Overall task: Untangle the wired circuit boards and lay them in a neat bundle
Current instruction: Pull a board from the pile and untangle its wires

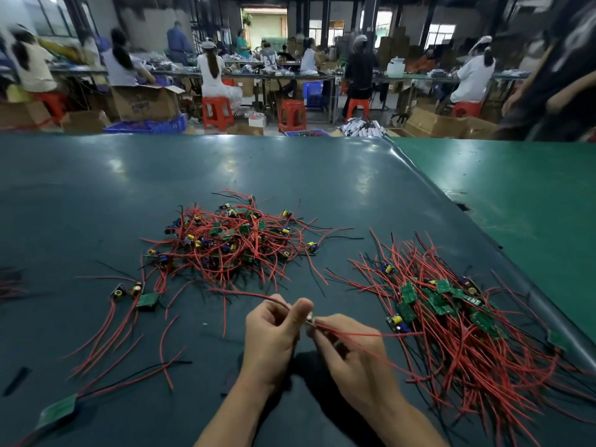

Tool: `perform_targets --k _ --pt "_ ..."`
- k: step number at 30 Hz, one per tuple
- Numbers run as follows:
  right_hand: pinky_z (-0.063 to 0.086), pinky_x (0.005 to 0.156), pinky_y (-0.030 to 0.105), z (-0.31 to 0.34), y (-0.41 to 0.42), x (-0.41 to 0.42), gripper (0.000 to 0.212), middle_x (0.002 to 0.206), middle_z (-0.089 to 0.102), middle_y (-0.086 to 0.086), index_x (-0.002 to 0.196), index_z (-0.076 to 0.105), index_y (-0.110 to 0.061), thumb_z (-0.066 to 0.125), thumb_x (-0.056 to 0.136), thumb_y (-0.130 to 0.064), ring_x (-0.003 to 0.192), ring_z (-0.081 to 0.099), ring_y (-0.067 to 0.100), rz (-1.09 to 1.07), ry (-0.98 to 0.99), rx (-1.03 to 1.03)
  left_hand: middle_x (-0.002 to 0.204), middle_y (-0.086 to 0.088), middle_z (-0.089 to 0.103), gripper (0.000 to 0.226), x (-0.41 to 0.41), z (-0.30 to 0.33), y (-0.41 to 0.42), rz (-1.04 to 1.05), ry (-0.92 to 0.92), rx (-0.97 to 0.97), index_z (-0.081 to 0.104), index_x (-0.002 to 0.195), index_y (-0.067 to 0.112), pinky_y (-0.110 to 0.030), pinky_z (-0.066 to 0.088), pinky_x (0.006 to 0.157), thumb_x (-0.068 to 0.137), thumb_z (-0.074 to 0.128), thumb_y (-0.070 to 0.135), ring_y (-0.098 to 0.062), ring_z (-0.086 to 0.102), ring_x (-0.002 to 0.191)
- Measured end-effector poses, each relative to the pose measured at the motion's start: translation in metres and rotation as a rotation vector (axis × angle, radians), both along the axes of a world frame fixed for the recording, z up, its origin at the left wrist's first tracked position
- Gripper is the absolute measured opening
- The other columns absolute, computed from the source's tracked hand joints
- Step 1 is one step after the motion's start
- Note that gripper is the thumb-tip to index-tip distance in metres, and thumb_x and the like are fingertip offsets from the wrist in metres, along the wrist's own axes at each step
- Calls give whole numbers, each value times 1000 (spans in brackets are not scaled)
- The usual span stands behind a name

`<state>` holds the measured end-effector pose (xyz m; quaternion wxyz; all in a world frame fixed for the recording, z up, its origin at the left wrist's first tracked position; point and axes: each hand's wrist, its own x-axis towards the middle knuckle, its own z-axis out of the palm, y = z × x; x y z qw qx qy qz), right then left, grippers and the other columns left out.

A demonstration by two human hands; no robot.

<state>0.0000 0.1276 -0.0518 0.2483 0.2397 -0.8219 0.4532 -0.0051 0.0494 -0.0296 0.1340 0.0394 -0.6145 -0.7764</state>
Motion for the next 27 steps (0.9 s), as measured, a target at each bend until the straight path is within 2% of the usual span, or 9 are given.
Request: perform_targets --k 1,4,6,8,10,14,18,23,27 --pt "39 66 3 23 42 0 7 78 61 -21 89 74 -13 68 85 -11 72 55 -14 9 -105 0 44 2 43 59 -1 1 1 -34 3 47 55 55 16 -16 27 37 57 74 72 -7 32 36" --pt "43 53 15 29 69 4 7 61 59 -14 79 69 -25 68 86 -24 54 56 0 -273 -31 -236 46 -7 50 61 -5 3 1 -51 -29 122 66 58 13 -16 26 33 66 61 74 -11 33 29" --pt "45 43 24 27 62 4 18 58 62 -4 74 66 -25 70 86 -37 45 55 9 -386 -147 -616 48 -8 51 60 -8 2 1 -44 -48 116 66 60 12 -17 27 34 70 62 70 -12 34 30" --pt "39 35 21 30 68 0 33 56 59 0 73 61 -18 64 88 -48 39 51 11 -395 -256 -1034 50 -7 52 56 -9 2 2 -51 -48 67 64 64 8 -20 29 36 76 60 62 -12 35 33" --pt "35 33 19 31 79 -4 40 54 57 0 70 60 -17 59 88 -52 37 48 11 -427 -323 -1119 50 -6 52 53 -8 2 3 -60 -35 28 62 66 6 -20 30 36 86 61 56 -12 36 34" --pt "33 35 18 20 74 -8 43 50 56 -1 59 63 -19 56 97 -39 37 45 8 -423 -366 -919 50 -5 51 43 -7 1 4 -59 -18 -28 60 65 7 -21 31 38 85 60 45 -12 36 38" --pt "40 41 18 18 75 -10 43 53 60 1 58 62 -13 57 98 -30 47 53 8 -375 -379 -780 50 -2 52 36 -8 -5 6 -33 -24 -124 59 63 11 -24 34 42 95 60 28 -12 39 41" --pt "44 49 19 18 76 -8 41 56 62 2 61 64 -8 58 97 -27 53 57 9 -345 -396 -679 53 -2 58 34 -3 -6 10 -12 7 -363 57 65 13 -34 44 50 93 61 33 -11 48 46" --pt "43 53 19 19 75 -7 42 56 63 1 60 64 -9 58 97 -27 53 56 6 -340 -405 -569 58 1 58 26 -3 -3 14 108 17 -448 57 67 17 -22 40 51 91 65 25 -6 46 50"
